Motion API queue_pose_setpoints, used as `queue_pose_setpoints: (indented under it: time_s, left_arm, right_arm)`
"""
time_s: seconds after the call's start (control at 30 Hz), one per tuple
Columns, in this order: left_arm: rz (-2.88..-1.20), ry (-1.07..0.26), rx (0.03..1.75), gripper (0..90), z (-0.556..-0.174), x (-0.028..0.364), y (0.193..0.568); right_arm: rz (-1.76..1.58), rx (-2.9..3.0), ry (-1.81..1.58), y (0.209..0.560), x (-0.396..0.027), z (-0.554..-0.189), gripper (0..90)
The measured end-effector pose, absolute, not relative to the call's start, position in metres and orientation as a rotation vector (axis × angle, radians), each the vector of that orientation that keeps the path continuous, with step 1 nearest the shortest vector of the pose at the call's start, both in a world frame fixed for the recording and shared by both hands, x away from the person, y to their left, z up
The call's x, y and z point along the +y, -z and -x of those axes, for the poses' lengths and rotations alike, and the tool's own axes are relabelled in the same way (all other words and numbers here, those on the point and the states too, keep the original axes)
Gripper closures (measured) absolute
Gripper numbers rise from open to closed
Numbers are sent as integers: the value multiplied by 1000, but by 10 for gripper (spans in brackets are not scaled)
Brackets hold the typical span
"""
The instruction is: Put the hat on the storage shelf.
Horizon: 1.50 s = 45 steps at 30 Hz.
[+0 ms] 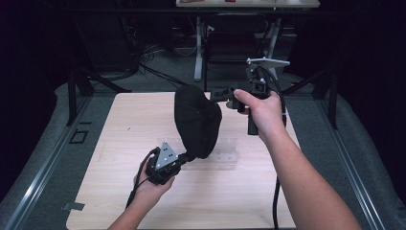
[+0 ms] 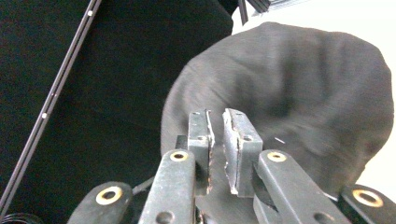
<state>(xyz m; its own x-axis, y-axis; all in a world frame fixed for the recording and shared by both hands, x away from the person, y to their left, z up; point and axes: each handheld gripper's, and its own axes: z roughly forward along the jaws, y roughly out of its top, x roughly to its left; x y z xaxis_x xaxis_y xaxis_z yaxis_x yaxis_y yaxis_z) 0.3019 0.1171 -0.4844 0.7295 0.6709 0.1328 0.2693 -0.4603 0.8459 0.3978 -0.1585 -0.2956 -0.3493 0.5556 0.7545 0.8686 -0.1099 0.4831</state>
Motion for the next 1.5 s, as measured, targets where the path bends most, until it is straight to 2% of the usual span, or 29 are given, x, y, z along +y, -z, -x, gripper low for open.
queue_pose_setpoints:
  time_s: [0.4,0.57,1.3,1.5]
  left_arm:
    - [-2079,-549,790,851,-305,130,508]
    - [-2037,-533,823,846,-304,138,518]
    - [-2015,-518,851,832,-302,140,523]
    - [-1969,-486,880,771,-300,147,519]
  right_arm:
    - [1602,-1857,1443,299,-171,-395,792]
    - [1623,-1875,1440,299,-177,-392,786]
    - [1674,-1880,1453,299,-196,-387,775]
    - [1681,-1893,1450,298,-198,-386,769]
